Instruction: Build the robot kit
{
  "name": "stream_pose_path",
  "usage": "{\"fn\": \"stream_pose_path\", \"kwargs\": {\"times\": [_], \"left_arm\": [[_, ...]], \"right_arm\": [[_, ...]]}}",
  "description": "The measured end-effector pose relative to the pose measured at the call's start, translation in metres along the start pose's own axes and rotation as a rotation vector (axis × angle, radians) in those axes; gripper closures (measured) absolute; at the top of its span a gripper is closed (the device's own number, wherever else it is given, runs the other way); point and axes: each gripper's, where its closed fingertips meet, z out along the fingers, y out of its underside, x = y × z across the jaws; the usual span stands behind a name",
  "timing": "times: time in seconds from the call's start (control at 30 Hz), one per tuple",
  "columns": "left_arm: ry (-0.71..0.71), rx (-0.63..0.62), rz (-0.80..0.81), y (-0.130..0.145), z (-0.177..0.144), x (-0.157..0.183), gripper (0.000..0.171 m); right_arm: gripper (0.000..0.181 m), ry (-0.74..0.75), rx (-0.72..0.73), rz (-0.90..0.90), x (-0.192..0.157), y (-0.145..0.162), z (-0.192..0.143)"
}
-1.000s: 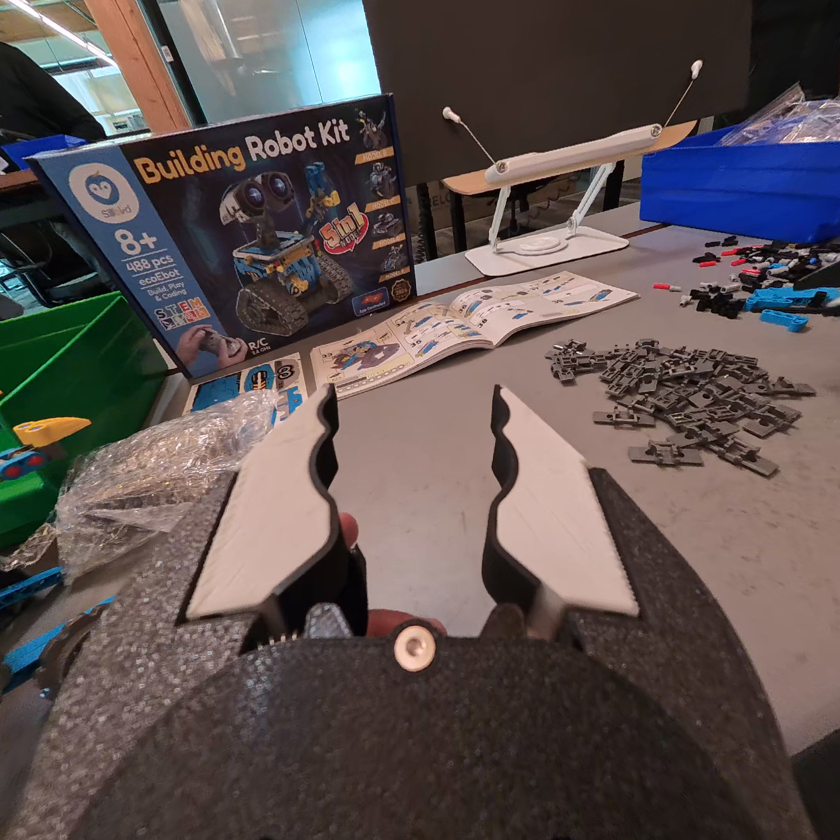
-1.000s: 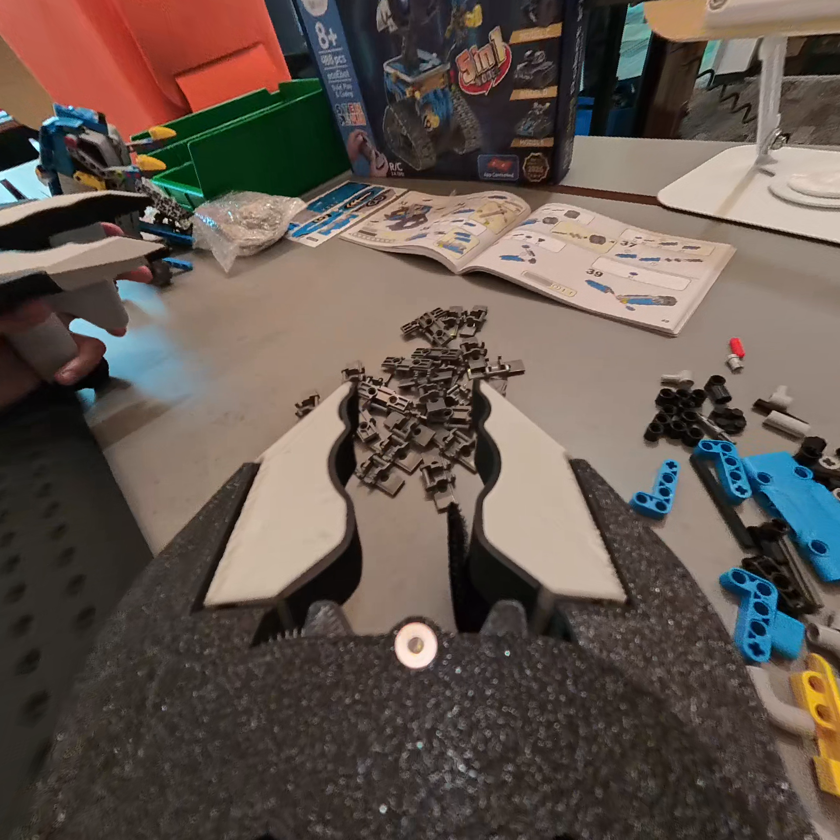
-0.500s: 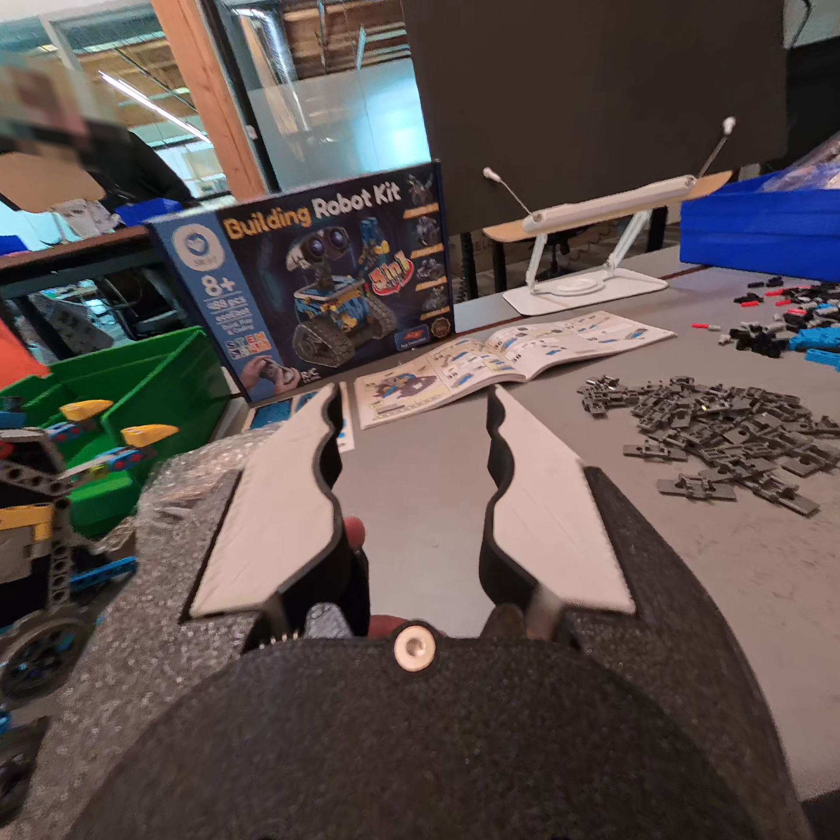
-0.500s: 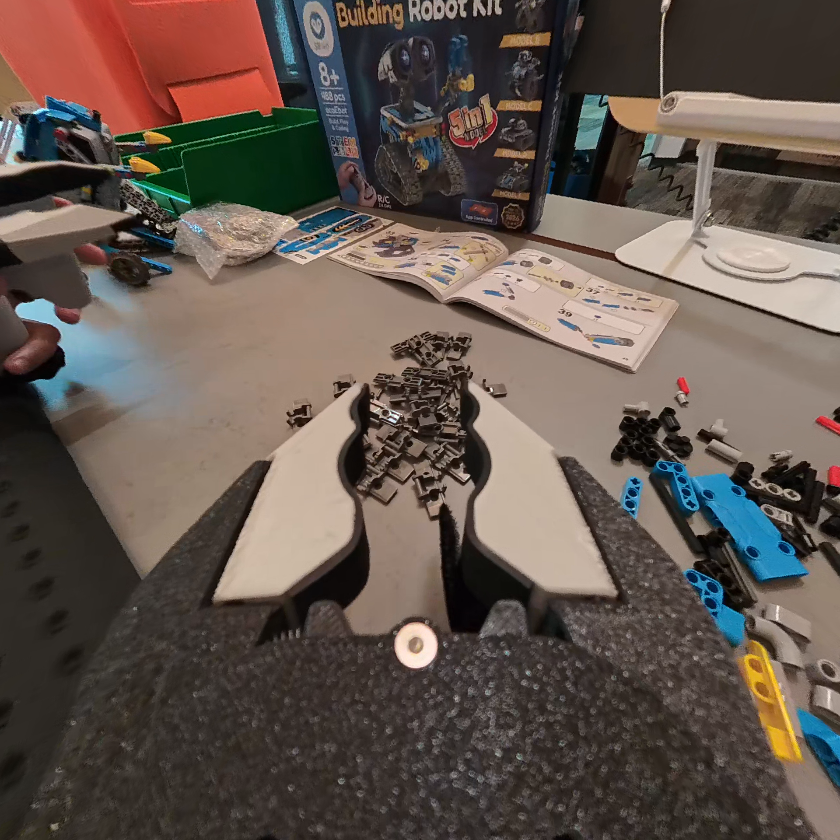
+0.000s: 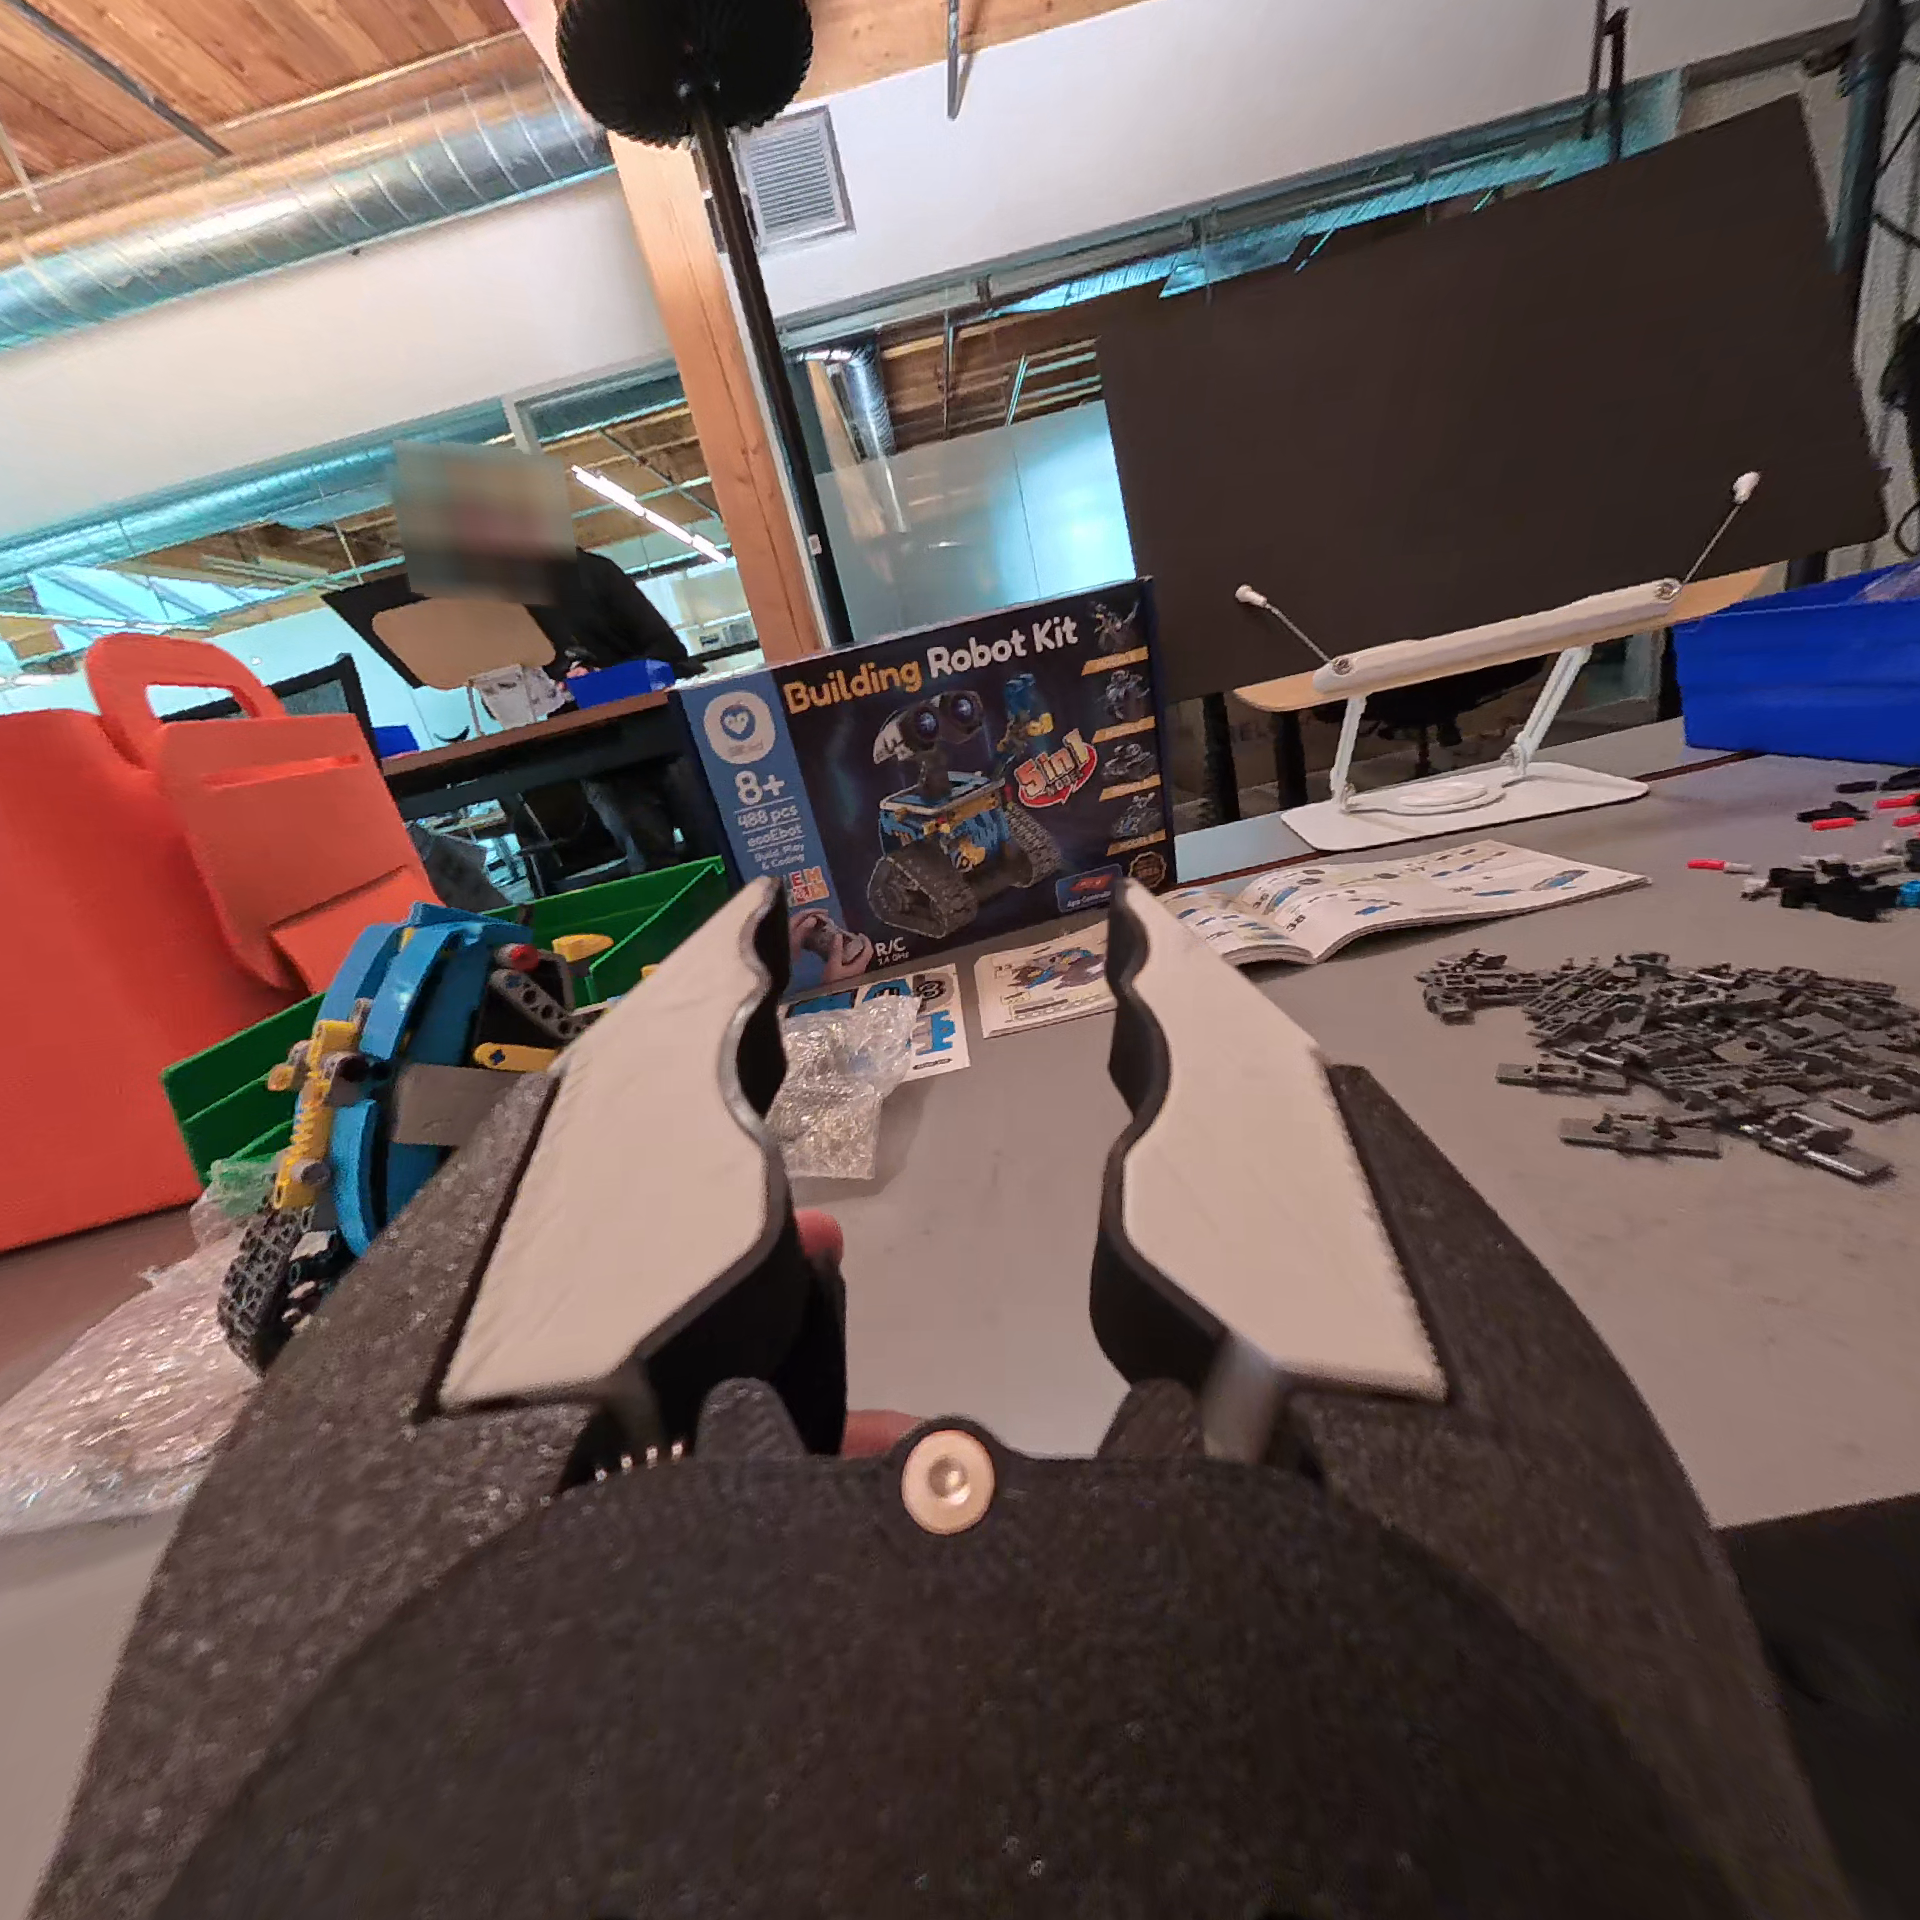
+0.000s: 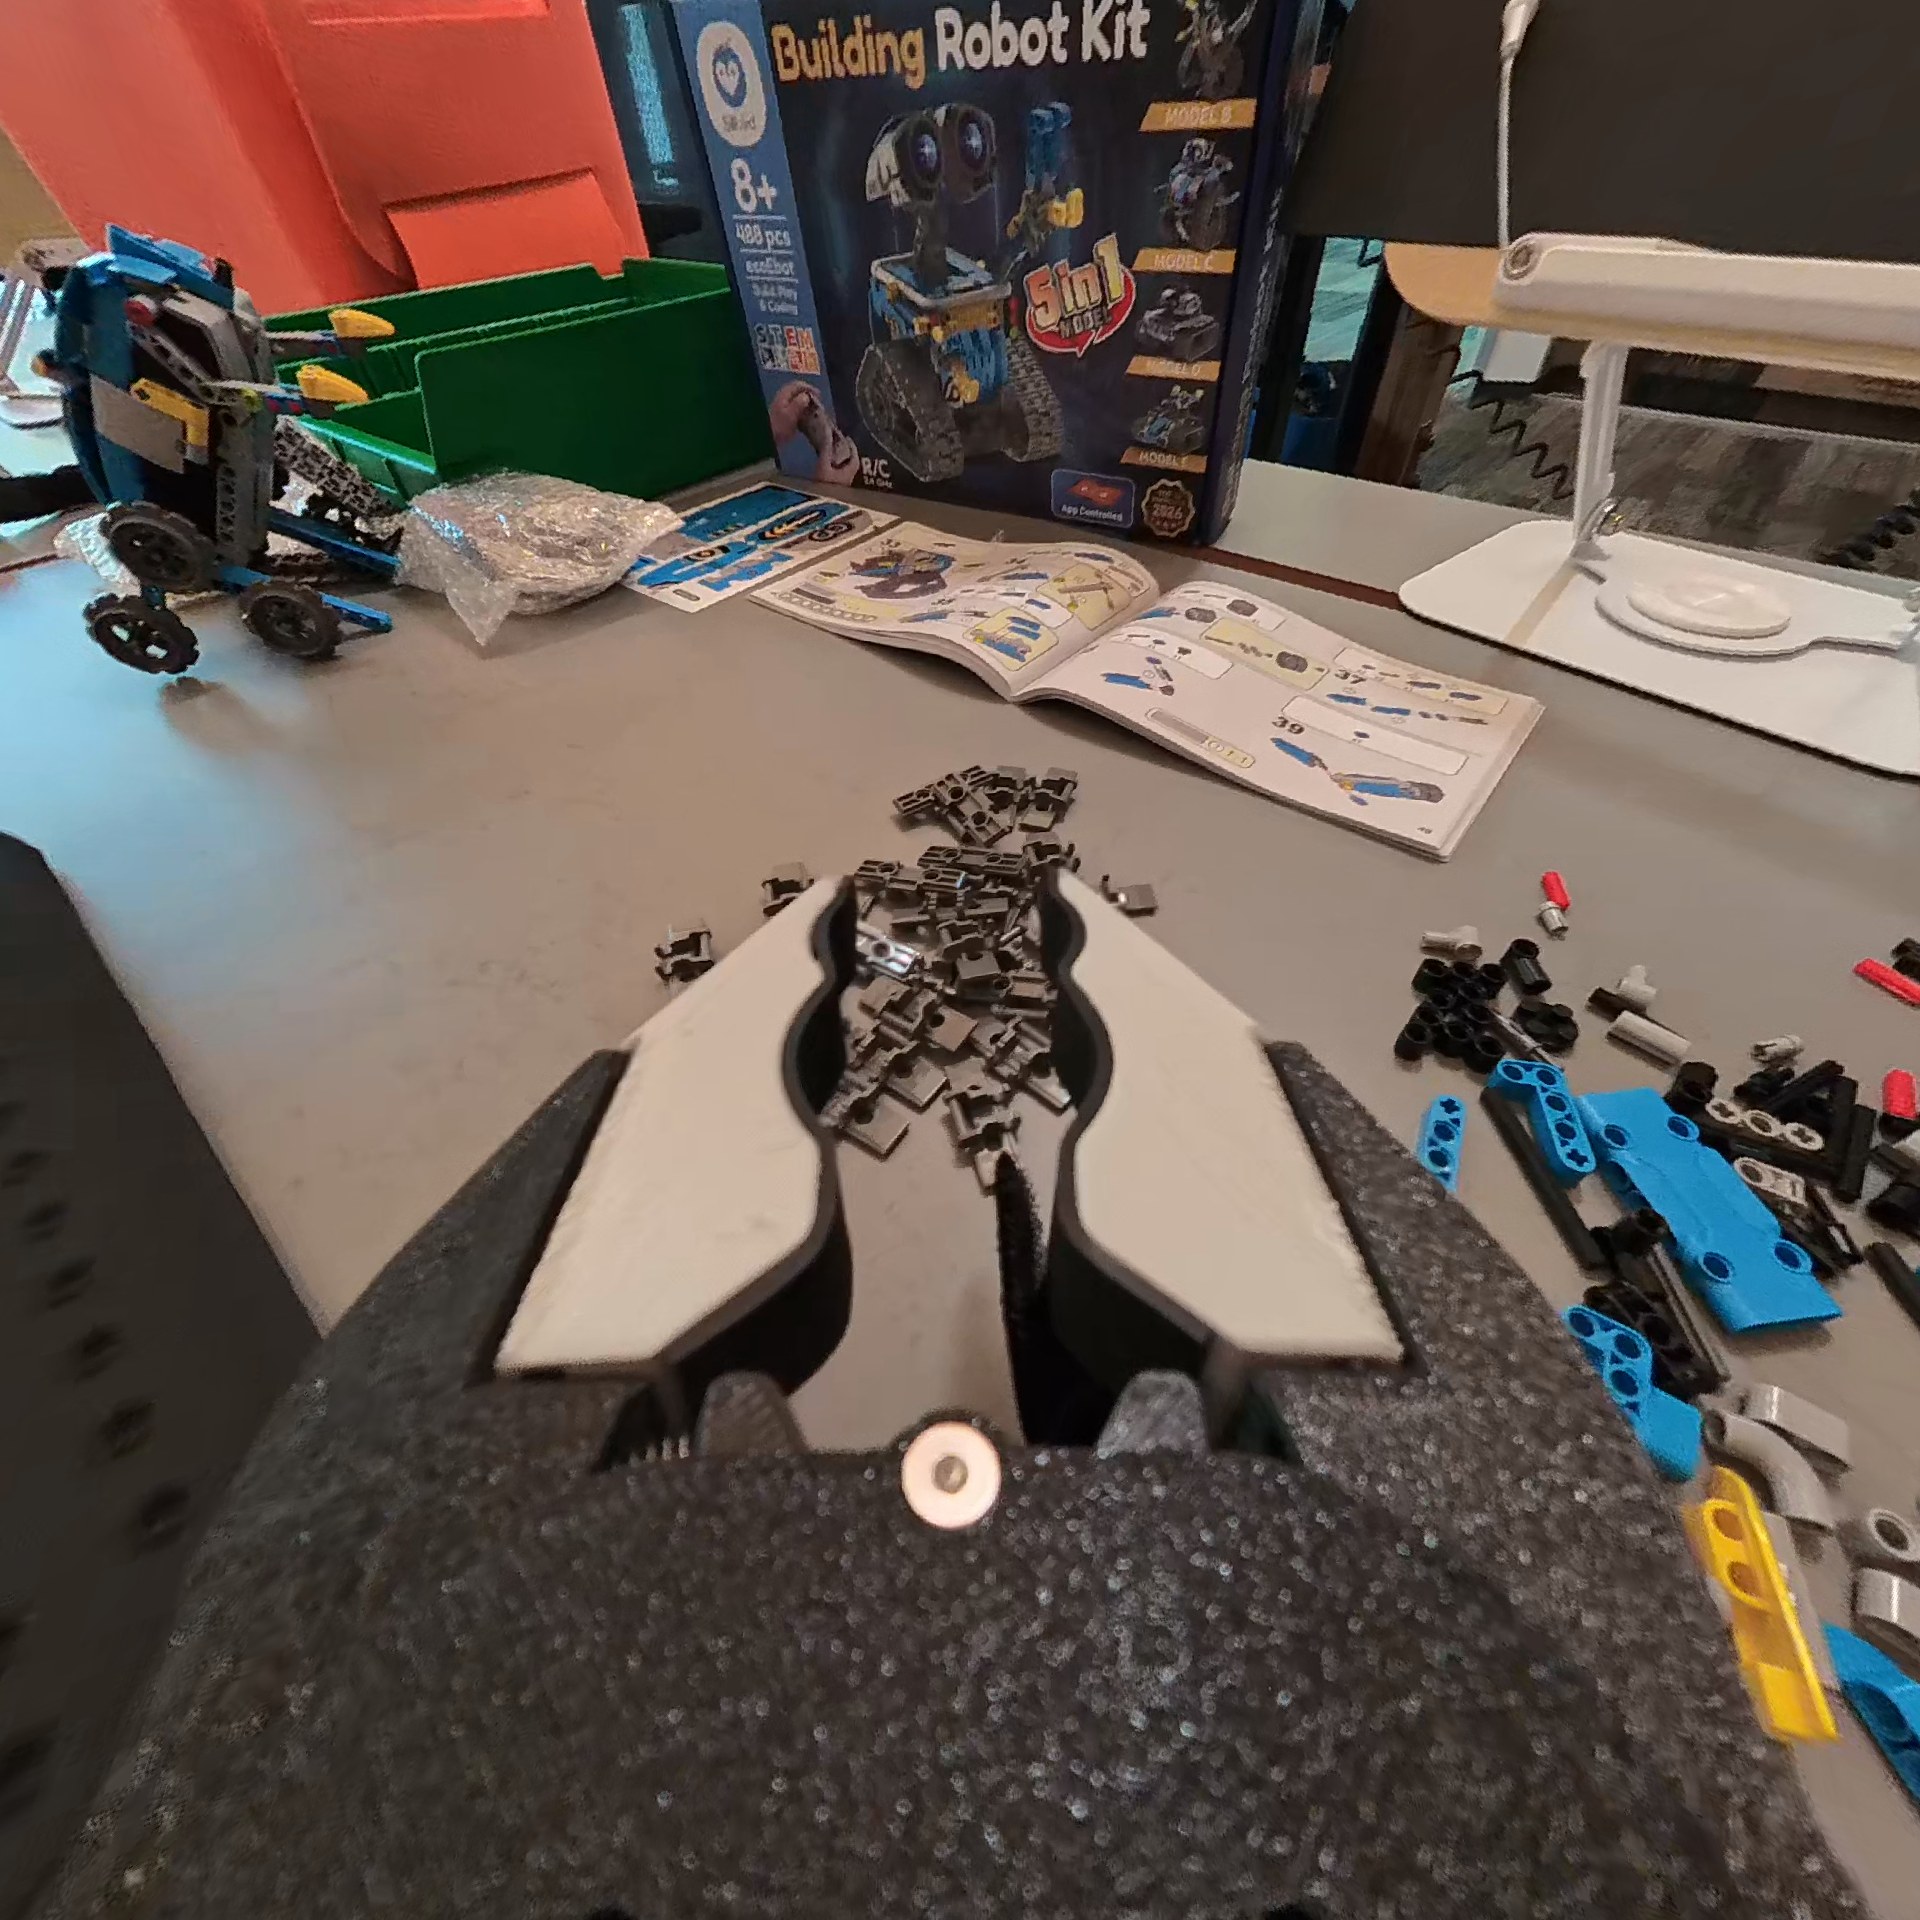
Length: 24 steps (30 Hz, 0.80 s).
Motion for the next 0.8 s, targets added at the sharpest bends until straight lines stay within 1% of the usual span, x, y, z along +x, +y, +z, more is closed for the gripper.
{"fn": "stream_pose_path", "kwargs": {"times": [0.07, 0.13, 0.2, 0.27, 0.43, 0.57, 0.8], "left_arm": [[0.029, 0.008, -0.017, -0.001, -0.001, 0.002, 0.110], [0.084, -0.016, -0.054, 0.003, 0.002, 0.006, 0.110], [0.143, -0.043, -0.105, 0.007, 0.005, 0.008, 0.110], [0.196, -0.042, -0.153, 0.006, 0.004, 0.010, 0.110], [0.199, 0.006, -0.240, 0.000, -0.002, 0.000, 0.110], [0.213, -0.006, -0.223, 0.001, 0.000, 0.004, 0.110], [0.235, -0.013, -0.124, 0.002, -0.001, 0.017, 0.110]], "right_arm": [[0.148, 0.020, 0.014, 0.015, 0.005, -0.002, -0.001], [0.148, 0.018, 0.021, 0.031, 0.007, -0.002, -0.001], [0.148, 0.024, 0.021, 0.019, 0.007, -0.002, -0.001], [0.147, 0.017, 0.004, -0.007, 0.003, 0.001, 0.001], [0.148, 0.040, -0.026, -0.071, 0.000, 0.005, 0.005], [0.149, 0.055, -0.012, -0.056, 0.004, 0.003, 0.003], [0.149, 0.062, 0.008, 0.034, 0.014, 0.002, 0.001]]}}
